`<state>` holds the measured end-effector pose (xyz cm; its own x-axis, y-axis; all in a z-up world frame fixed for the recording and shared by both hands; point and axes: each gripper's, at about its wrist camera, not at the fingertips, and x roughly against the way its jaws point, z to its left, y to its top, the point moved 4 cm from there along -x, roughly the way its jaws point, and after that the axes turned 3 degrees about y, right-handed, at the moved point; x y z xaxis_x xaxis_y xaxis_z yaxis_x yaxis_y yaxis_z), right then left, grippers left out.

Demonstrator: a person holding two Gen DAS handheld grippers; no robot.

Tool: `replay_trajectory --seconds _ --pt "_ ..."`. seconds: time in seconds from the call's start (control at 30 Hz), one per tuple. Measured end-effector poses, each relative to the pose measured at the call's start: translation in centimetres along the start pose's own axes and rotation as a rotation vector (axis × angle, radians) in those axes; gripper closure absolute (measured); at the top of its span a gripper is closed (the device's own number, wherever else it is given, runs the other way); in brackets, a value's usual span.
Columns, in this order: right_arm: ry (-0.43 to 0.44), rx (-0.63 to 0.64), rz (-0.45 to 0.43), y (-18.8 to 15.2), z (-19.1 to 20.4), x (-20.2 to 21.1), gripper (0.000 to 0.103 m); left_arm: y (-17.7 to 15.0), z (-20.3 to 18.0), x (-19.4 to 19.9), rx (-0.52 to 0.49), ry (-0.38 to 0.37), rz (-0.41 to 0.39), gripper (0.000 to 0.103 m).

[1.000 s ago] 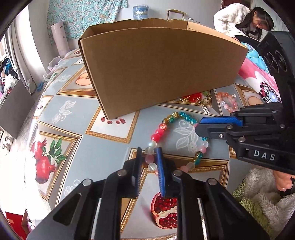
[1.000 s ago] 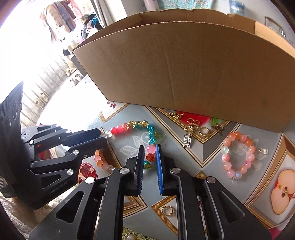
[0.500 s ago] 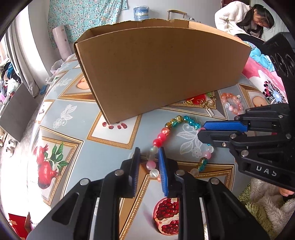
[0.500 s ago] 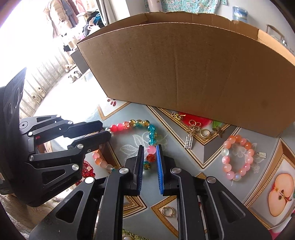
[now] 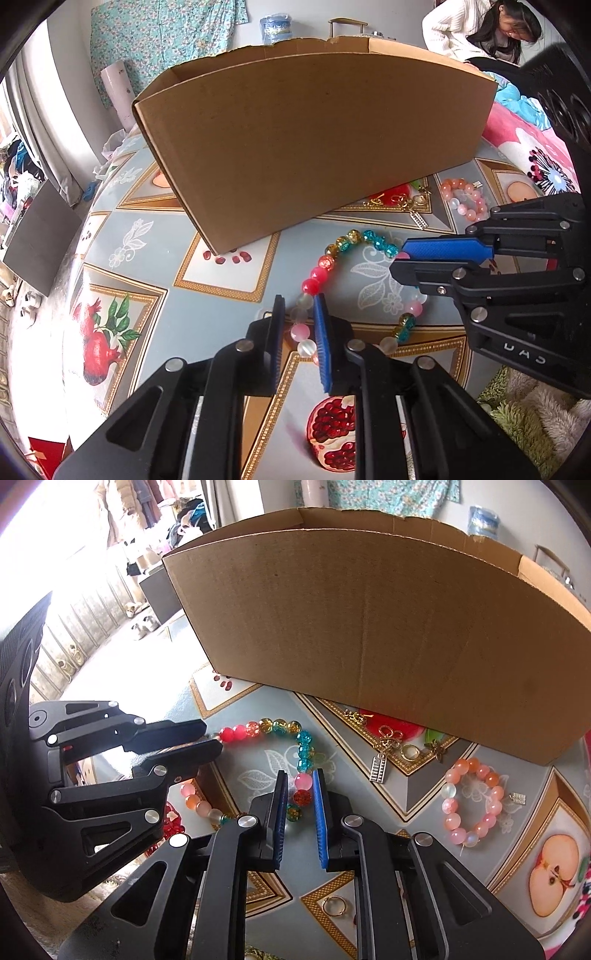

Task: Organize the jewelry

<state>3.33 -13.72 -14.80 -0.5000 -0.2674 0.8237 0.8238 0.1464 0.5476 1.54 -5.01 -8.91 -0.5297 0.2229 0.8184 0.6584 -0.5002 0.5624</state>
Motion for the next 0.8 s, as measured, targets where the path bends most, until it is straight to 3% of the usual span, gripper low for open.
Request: replay_trajectory --seconds 0.2,0.8 --pt "-0.008 -0.031 0.001 0.4 -0.4 -0.1 0.095 -0.1 0.0 0.1 -0.005 0.0 -0.008 0.092" --pt "-0.024 -0.076 -0.084 1.1 -1.3 2.3 0.095 0.4 0.2 1.9 -0.01 -0.034 -0.055 0.094"
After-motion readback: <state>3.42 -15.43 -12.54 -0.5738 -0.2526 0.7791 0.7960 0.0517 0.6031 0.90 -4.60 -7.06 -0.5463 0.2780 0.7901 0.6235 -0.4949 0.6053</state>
